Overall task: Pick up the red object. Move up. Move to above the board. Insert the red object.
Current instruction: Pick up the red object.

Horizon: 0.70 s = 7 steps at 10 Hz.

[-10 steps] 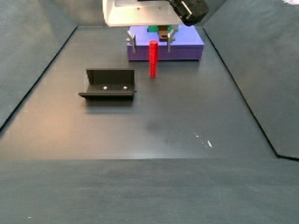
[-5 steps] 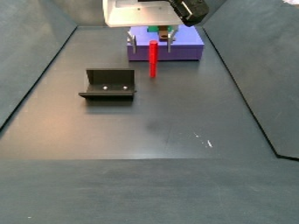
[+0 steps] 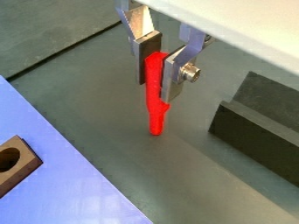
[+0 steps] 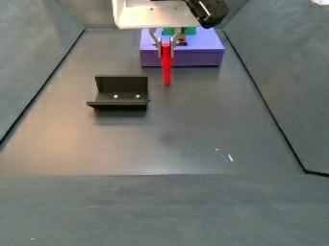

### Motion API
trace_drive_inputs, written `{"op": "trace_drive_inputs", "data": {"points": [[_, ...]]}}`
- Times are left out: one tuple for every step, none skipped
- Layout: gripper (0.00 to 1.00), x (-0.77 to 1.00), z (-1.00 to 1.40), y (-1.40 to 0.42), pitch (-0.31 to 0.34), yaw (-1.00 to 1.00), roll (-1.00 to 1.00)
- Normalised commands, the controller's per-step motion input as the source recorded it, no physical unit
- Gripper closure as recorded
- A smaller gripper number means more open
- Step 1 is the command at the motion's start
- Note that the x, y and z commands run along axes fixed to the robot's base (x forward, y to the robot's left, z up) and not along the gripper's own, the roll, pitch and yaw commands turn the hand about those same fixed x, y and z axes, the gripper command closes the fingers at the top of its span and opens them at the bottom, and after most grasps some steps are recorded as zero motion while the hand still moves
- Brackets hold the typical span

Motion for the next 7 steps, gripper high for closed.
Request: {"op": "trace_drive_inputs", "data": {"points": [[1.00, 0.00, 0.00, 0.00, 0.000, 0.00, 0.00], [1.00, 0.00, 0.00, 0.00, 0.000, 0.00, 0.00], [1.00, 0.00, 0.00, 0.00, 0.000, 0.00, 0.00], [1.00, 0.00, 0.00, 0.00, 0.000, 0.00, 0.00], [1.00, 0.00, 0.00, 0.00, 0.000, 0.00, 0.00], [1.00, 0.00, 0.00, 0.00, 0.000, 0.00, 0.00], [1.00, 0.00, 0.00, 0.00, 0.000, 0.00, 0.00]]}}
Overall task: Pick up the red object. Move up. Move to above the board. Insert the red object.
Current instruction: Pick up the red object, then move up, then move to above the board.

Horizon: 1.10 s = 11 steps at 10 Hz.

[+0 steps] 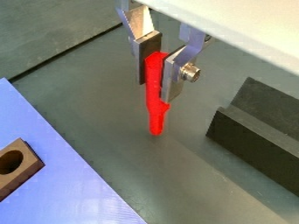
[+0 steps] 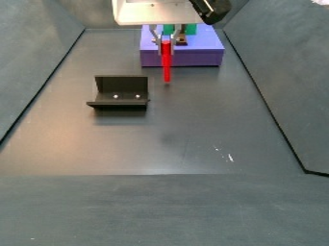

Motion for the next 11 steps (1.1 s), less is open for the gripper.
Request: {"op": "trace_drive_inputs", "data": {"points": [[1.00, 0.00, 0.00, 0.00, 0.000, 0.00, 0.00], [1.00, 0.00, 0.00, 0.00, 0.000, 0.00, 0.00], [1.00, 0.00, 0.00, 0.00, 0.000, 0.00, 0.00], [1.00, 0.00, 0.00, 0.00, 0.000, 0.00, 0.00], [1.00, 0.00, 0.00, 0.00, 0.000, 0.00, 0.00], [1.00, 0.00, 0.83, 0.00, 0.000, 0.00, 0.00], [1.00, -0.01, 0.76, -0.05, 0.021, 0.03, -0.02], [1.00, -0.02, 0.39, -0.05, 0.031, 0.04, -0.02], [1.00, 0.00, 1.40, 0.00, 0.000, 0.00, 0.00], [1.00, 0.00, 1.40, 0.00, 0.006, -0.02, 0.01], [1.00, -0.04, 1.40, 0.01, 0.010, -0.01, 0.01]]}}
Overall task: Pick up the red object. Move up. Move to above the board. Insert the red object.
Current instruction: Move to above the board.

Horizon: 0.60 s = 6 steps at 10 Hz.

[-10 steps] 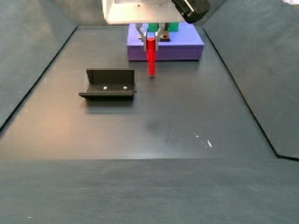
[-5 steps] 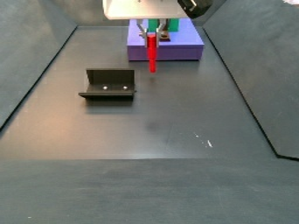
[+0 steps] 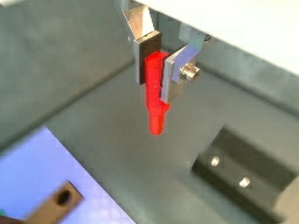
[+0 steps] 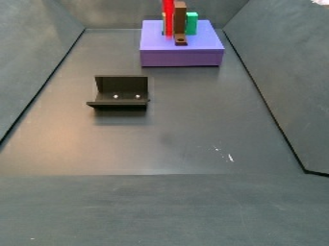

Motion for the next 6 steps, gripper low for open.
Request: {"op": "trace_drive_inputs", "data": {"points": [[1.00, 0.01, 1.40, 0.00, 0.013, -0.01, 0.01], [1.00, 0.05, 0.89, 0.00, 0.061, -0.01, 0.01], [1.00, 0.04, 0.42, 0.00, 0.085, 0.00, 0.00], [1.00, -0.24, 0.30, -1.40, 0.164, 0.01, 0.11], [1.00, -0.25, 0.29, -1.40, 0.138, 0.02, 0.13], [1.00, -0.25, 0.31, -1.40, 0.097, 0.02, 0.14]]}}
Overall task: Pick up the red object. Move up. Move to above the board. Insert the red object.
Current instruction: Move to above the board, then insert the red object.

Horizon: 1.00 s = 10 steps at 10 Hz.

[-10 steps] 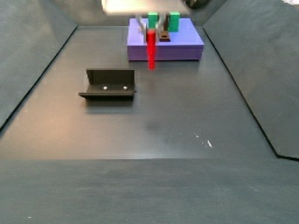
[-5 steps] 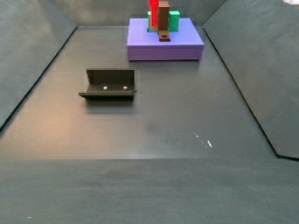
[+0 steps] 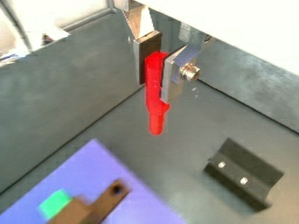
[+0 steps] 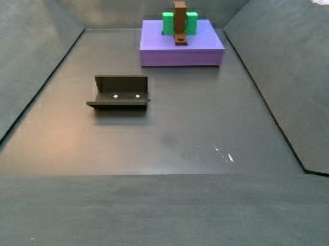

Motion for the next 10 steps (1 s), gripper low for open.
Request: {"op": "trace_drive_inputs", "data": {"points": [[1.00, -0.21, 0.30, -1.40, 0.087, 0.01, 0.05], [1.00, -0.21, 0.32, -1.40, 0.087, 0.01, 0.04], [1.00, -0.08, 0.17, -0.67, 0.081, 0.01, 0.02], [1.00, 0.01, 0.06, -0.26, 0.087, 0.01, 0.01], [1.00, 0.02, 0.05, -0.18, 0.088, 0.01, 0.01], [1.00, -0.03, -0.04, 0.00, -0.047, 0.00, -0.02], [1.00, -0.06, -0.12, 0.00, -0.116, 0.00, -0.03], [1.00, 0.00, -0.25, 0.00, -0.086, 0.00, -0.04], [1.00, 0.06, -0.44, 0.25, 0.000, 0.00, -0.30], [1.00, 0.04, -0.47, 0.31, -0.004, 0.00, -0.35]]}}
